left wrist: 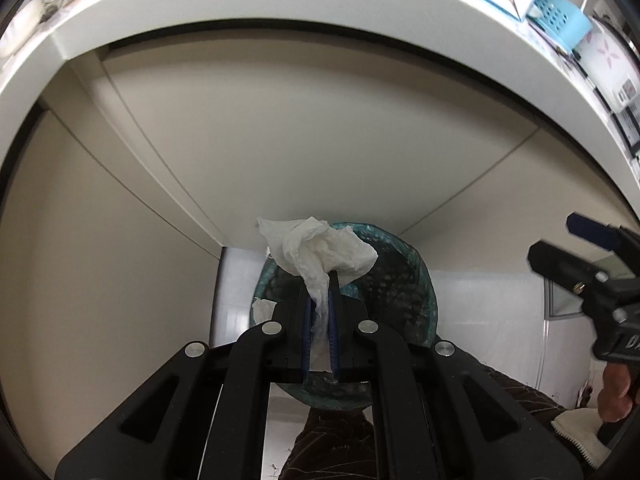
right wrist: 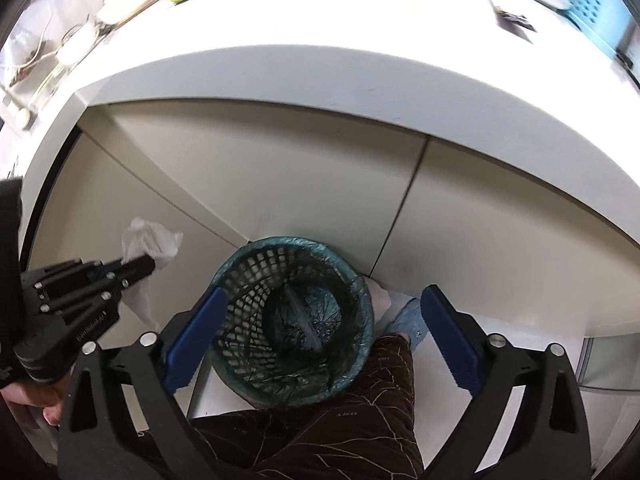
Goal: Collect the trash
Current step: 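Open the left tool over the wastebasket while the right tool releases the tube, then move both tools back over the counter toward the milk carton and purple wrapper, then grasp the milk carton with the left tool while the right tool grasps the purple wrapper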
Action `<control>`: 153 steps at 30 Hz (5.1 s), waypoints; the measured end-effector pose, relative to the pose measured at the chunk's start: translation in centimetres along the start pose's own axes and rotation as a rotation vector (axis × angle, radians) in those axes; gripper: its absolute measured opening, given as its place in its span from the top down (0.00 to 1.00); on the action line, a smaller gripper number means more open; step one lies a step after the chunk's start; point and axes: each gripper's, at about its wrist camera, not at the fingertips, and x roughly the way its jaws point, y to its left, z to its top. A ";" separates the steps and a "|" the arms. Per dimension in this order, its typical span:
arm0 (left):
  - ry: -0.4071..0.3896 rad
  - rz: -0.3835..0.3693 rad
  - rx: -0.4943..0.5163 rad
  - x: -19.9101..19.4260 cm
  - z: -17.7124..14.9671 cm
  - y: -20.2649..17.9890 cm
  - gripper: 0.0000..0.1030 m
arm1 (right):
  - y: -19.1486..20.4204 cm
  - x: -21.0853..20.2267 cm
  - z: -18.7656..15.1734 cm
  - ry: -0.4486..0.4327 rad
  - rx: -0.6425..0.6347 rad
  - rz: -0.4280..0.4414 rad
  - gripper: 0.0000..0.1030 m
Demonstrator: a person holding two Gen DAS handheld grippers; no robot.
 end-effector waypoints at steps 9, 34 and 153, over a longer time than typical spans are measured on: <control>0.039 -0.025 0.091 2.0 0.3 -1.9 0.94 | -1.9 -1.1 0.1 -0.012 0.044 -0.035 0.08; 0.033 -0.046 0.118 0.8 1.2 -1.9 0.41 | -5.4 -2.2 1.2 -0.008 0.117 -0.071 0.08; 0.012 0.083 0.026 -5.0 25.3 -11.4 0.39 | -14.4 -2.2 23.0 0.222 0.301 -0.127 0.82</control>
